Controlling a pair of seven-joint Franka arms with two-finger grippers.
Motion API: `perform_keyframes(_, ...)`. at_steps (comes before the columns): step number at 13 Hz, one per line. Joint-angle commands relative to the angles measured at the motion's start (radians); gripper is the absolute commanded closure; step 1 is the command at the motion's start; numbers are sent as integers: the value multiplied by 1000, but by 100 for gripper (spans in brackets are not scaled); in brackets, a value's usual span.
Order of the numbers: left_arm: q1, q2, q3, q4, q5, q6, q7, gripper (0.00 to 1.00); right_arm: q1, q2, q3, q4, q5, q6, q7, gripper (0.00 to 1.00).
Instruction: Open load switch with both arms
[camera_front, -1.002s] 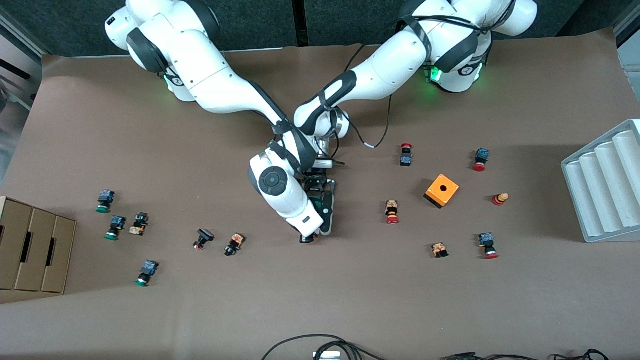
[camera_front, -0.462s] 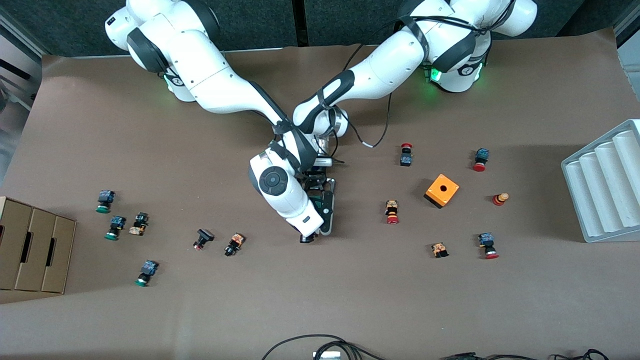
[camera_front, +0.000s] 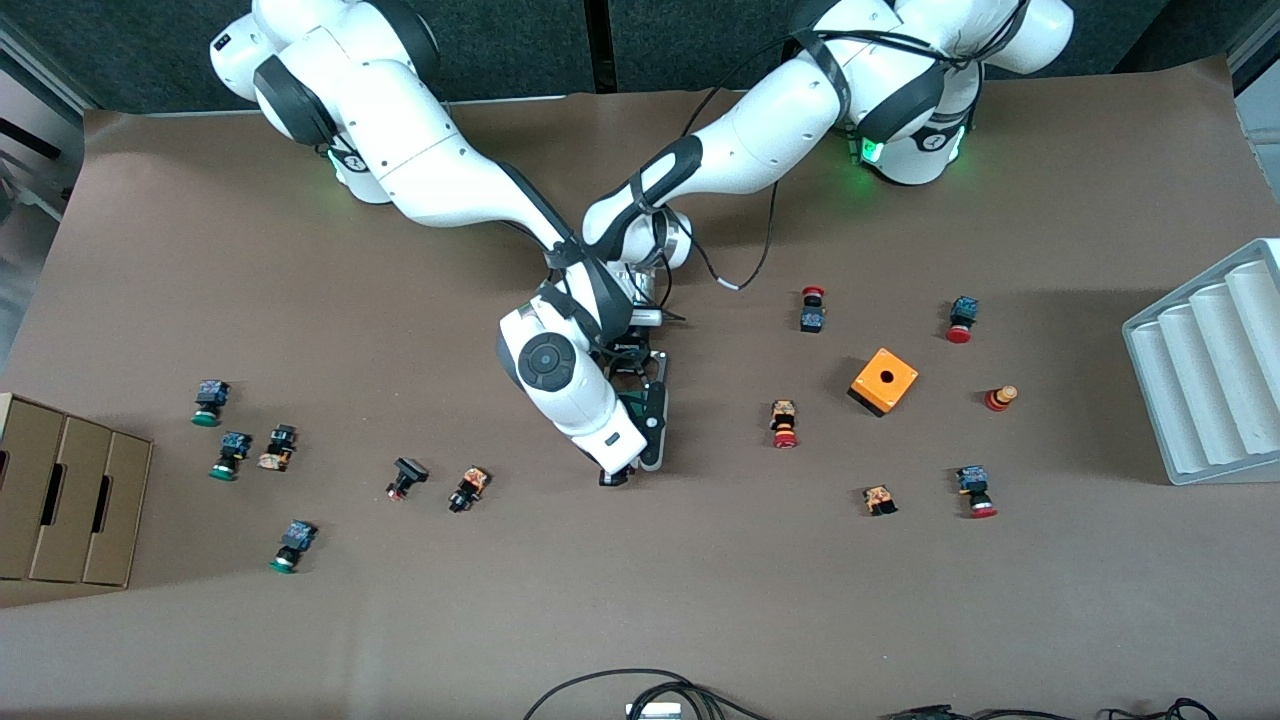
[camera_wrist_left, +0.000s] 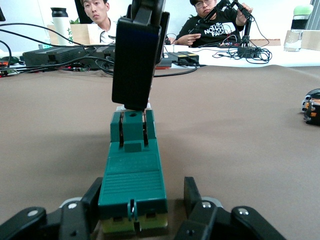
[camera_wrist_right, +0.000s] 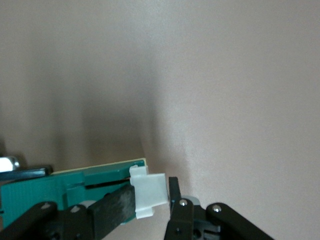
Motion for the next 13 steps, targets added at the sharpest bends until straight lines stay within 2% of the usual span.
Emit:
perform_keyframes(1,-39,36,6,0,5,-47,-24,32,16,-7,-10,-16,17,3,12,65)
perform_keyframes(9,-45,47,6,-5,5,-78,-26,32,14,-34,-10,-30,17,-43,15,65)
perform_keyframes(10,-45,47,6,-5,6,-81,-26,35,13,-40,-10,-31,17,-47,15,65)
perform_keyframes(13,-51,48,8,-6,6,-83,-24,37,13,-43,-10,-31,17,-58,17,65)
